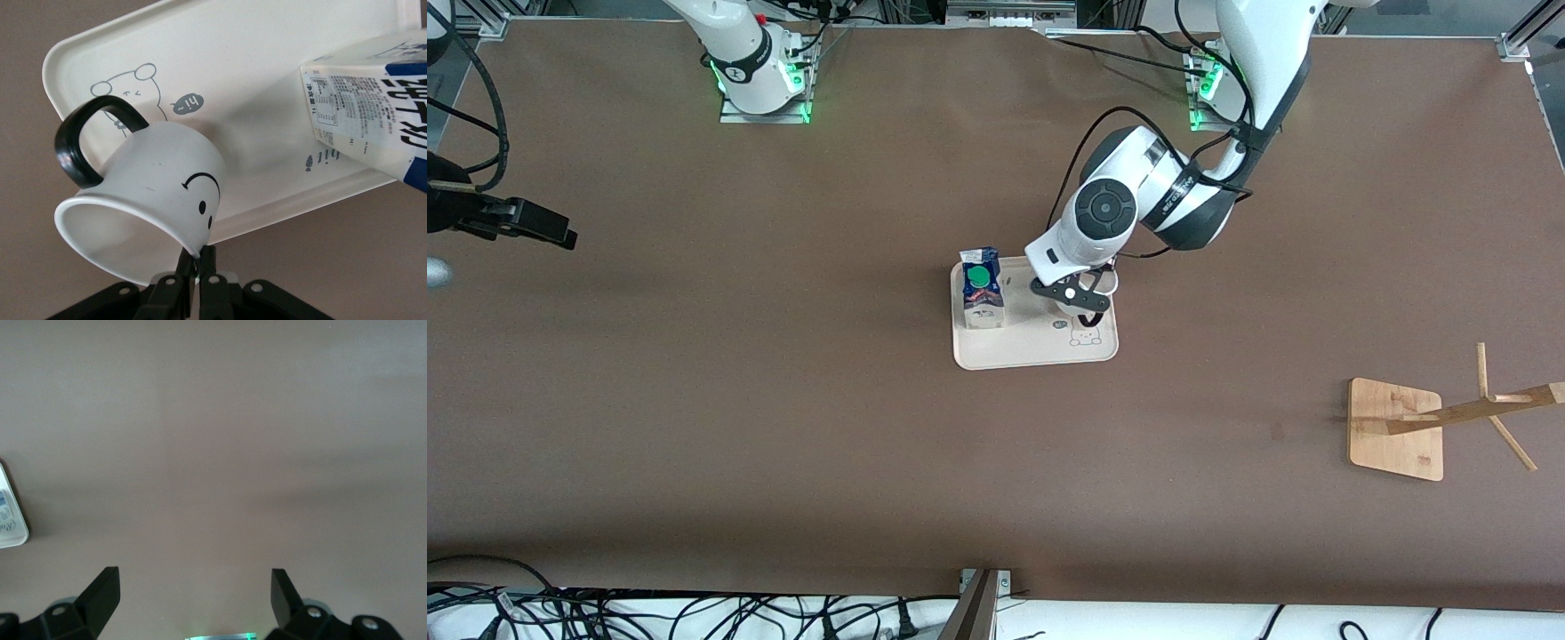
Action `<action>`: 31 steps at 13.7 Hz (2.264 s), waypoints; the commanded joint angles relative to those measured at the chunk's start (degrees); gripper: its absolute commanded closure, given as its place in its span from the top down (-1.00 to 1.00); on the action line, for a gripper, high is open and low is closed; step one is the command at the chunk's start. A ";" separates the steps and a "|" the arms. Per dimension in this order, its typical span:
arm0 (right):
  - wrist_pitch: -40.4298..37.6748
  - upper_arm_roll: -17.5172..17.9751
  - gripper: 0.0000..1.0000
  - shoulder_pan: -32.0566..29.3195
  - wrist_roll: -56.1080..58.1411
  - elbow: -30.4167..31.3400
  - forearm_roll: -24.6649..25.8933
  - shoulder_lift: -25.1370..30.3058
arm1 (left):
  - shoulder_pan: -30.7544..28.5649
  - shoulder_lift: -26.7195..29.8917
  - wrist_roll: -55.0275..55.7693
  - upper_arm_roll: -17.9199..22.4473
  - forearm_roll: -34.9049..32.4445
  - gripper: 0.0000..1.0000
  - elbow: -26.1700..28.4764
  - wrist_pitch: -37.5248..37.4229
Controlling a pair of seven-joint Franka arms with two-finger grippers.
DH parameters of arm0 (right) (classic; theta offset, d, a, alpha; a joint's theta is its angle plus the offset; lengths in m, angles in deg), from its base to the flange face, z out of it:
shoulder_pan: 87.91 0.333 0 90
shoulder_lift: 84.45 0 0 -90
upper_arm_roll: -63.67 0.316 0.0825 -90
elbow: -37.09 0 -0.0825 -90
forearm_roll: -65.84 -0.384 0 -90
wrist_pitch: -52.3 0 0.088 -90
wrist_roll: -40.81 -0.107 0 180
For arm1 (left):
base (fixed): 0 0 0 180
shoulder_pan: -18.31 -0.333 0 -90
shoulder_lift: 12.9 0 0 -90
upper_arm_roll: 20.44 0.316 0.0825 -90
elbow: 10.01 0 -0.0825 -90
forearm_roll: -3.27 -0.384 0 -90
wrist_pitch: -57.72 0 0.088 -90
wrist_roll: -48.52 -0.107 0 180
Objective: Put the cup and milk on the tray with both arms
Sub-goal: 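Lower the mug onto the tray beside the carton with the left gripper, then open the left gripper and withdraw it from the mug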
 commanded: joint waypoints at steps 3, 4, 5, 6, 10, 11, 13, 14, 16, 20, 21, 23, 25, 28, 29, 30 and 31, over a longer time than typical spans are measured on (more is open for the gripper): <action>1.90 3.27 1.00 -3.79 1.75 5.65 0.85 4.99 | 1.39 -1.25 0.56 2.60 1.61 -0.62 -1.75 -1.55; 1.98 4.84 1.00 -5.54 1.75 5.65 0.85 4.99 | 1.56 -1.34 0.47 4.09 3.54 -0.61 -1.75 -1.20; 1.81 6.60 1.00 -7.65 1.75 5.74 0.77 4.99 | 1.91 -1.43 0.47 5.06 4.86 -0.58 -2.36 -1.20; 1.46 7.05 1.00 -8.28 1.75 6.17 0.76 4.99 | 2.09 -1.61 0.47 5.33 4.96 -0.57 -3.93 -1.29; -0.30 6.79 1.00 -8.46 1.84 5.56 1.64 4.11 | 2.18 -0.30 0.29 6.39 4.70 0.92 -4.47 -2.86; -0.30 6.88 1.00 -8.37 1.93 5.56 2.17 3.93 | 2.09 1.54 -0.66 7.35 4.44 1.00 -4.21 -4.00; -0.21 7.06 1.00 -8.11 1.93 5.48 2.43 3.84 | 1.22 5.40 -0.59 8.93 4.61 1.00 -4.21 -6.81; -0.13 7.06 1.00 -8.11 1.84 5.48 2.35 3.84 | -0.18 7.25 -0.67 9.98 4.52 1.00 -4.21 -7.96; 0.23 7.06 1.00 -8.20 1.93 5.48 2.52 3.84 | -5.01 11.46 -0.76 10.17 4.43 1.00 -3.78 -9.37; 1.45 7.06 1.00 -8.11 1.84 5.48 5.33 3.32 | -14.14 21.13 -7.84 10.17 4.17 1.00 -2.02 -15.34; 1.72 7.06 1.00 -8.20 1.84 5.48 5.42 3.23 | -16.43 24.03 -11.19 10.17 4.00 1.00 -0.19 -15.61; 2.68 7.14 1.00 -8.11 1.84 5.48 5.51 3.05 | -20.39 27.56 -13.41 10.26 1.29 1.00 1.59 -16.83; 2.69 7.15 1.00 -8.11 1.75 5.48 5.51 3.05 | -21.20 29.23 -15.35 11.04 -3.54 1.00 0.80 -19.38; 2.78 7.23 1.00 -8.02 1.75 5.48 5.07 3.05 | -21.38 29.51 -15.35 12.37 -3.83 1.00 -1.31 -22.73; 2.86 7.23 1.00 -8.02 1.66 5.48 4.90 3.05 | -21.38 29.51 -14.74 12.37 -3.83 1.00 -1.31 -22.82; 3.47 7.23 1.00 -8.02 1.75 5.48 4.81 3.05 | -21.29 29.42 -14.39 12.19 -3.65 1.00 -1.22 -22.91; 3.83 7.23 1.00 -8.02 1.75 5.48 4.72 3.05 | -21.38 29.50 -14.21 12.28 -3.22 1.00 -1.31 -22.91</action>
